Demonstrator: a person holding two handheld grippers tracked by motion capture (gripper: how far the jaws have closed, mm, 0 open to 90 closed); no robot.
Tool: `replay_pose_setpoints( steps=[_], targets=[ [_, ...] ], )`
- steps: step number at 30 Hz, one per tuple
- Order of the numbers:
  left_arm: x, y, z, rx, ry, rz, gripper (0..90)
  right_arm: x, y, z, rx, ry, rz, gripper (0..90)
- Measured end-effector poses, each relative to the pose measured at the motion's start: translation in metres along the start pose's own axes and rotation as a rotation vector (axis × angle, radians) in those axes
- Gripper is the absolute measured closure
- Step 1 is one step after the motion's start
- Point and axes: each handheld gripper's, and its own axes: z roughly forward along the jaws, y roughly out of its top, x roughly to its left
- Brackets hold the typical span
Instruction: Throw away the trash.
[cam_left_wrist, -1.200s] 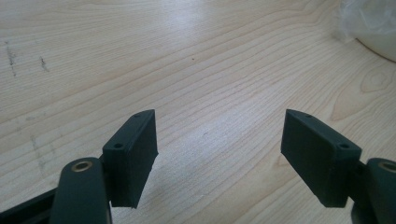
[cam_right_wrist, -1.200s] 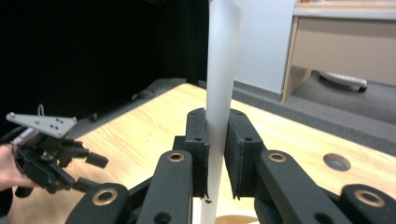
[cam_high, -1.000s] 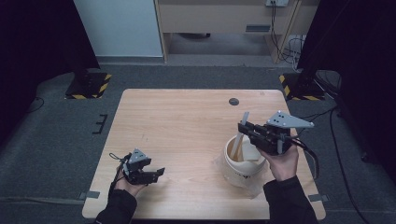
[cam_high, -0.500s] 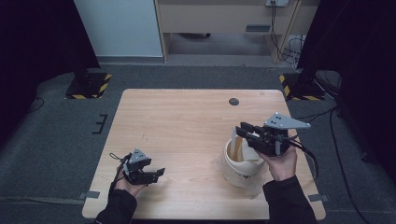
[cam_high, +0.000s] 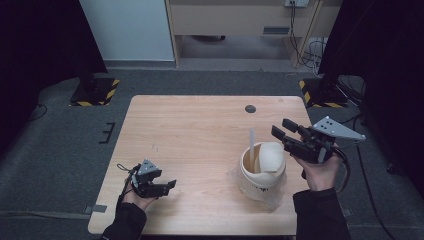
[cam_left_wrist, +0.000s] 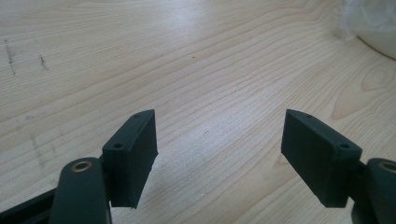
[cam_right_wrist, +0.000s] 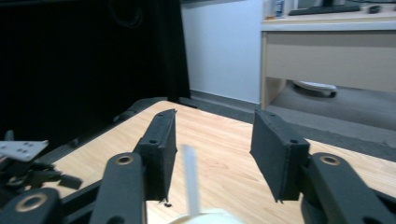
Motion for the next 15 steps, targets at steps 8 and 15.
replay_pose_setpoints(
  steps=[8,15],
  targets=[
    [0.001,0.0,0.0,0.002,0.004,0.001,25.4,-0.031,-0.02,0.001,-0.001,-0.111,0.03,31.4],
    [0.002,0.0,-0.001,-0.003,0.011,0.007,23.7,-0.056,-0.047,0.007,0.018,-0.214,0.041,22.6]
  ],
)
